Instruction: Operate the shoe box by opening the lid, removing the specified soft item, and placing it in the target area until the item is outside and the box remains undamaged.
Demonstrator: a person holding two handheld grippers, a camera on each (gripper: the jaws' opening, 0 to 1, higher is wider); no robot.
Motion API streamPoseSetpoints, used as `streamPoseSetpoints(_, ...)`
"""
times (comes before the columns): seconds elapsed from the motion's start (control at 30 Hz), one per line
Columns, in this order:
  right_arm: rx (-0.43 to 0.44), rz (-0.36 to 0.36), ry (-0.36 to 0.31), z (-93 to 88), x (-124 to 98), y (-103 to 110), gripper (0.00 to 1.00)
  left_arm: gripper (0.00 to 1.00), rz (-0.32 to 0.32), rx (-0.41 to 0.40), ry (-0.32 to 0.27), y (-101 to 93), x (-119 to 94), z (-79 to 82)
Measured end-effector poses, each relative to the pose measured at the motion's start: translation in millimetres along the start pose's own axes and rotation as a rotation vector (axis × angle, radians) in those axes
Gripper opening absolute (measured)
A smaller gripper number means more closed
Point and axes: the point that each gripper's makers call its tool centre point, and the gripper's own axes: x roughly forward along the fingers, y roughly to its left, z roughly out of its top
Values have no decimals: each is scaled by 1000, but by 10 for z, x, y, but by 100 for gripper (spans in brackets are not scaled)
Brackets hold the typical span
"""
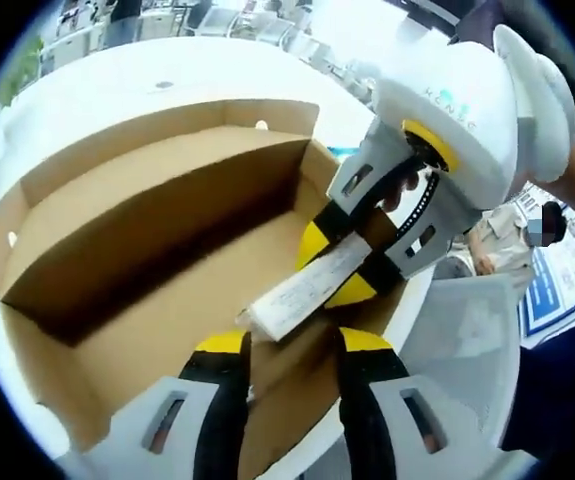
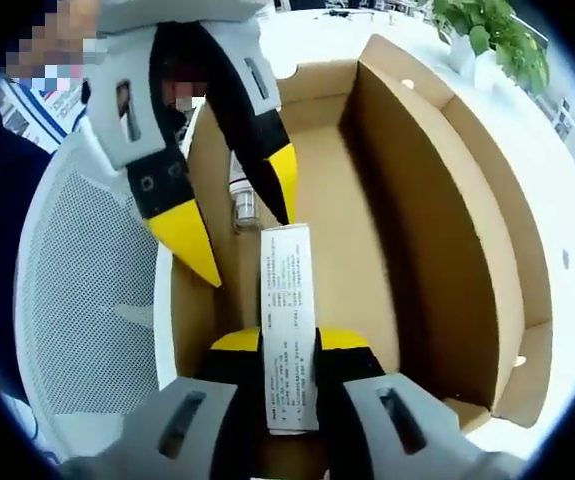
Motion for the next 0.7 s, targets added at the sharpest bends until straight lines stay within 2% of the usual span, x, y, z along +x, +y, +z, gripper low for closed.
streamPoseSetpoints(0.17,-14,-4,-11,19,-111,-5,15,33,-5,-1,-21,44,-49,-80)
streamPoseSetpoints(0.27,-12,-5,-31,67,-201,-8,15,34,-21,-9,-53,36,-101,-74)
streamPoseSetpoints(0.33,-26,-12,-32,88,-264,-12,15,35,-35,34,-101,-15,-151,-1)
streamPoseSetpoints(0.4,-32,-13,-40,112,-325,-16,16,36,-66,119,-170,-112,-229,114)
streamPoseSetpoints(0.43,-37,-13,-42,123,-354,-19,16,36,-65,130,-171,-131,-263,116)
streamPoseSetpoints(0.47,-45,-13,-42,129,-375,-17,16,36,-62,189,-218,-159,-318,187)
streamPoseSetpoints(0.6,-55,-11,-65,187,-514,-4,16,37,-86,310,-270,-288,-444,193)
streamPoseSetpoints(0.7,-47,0,-103,245,-623,29,16,37,-95,344,-290,-324,-490,139)
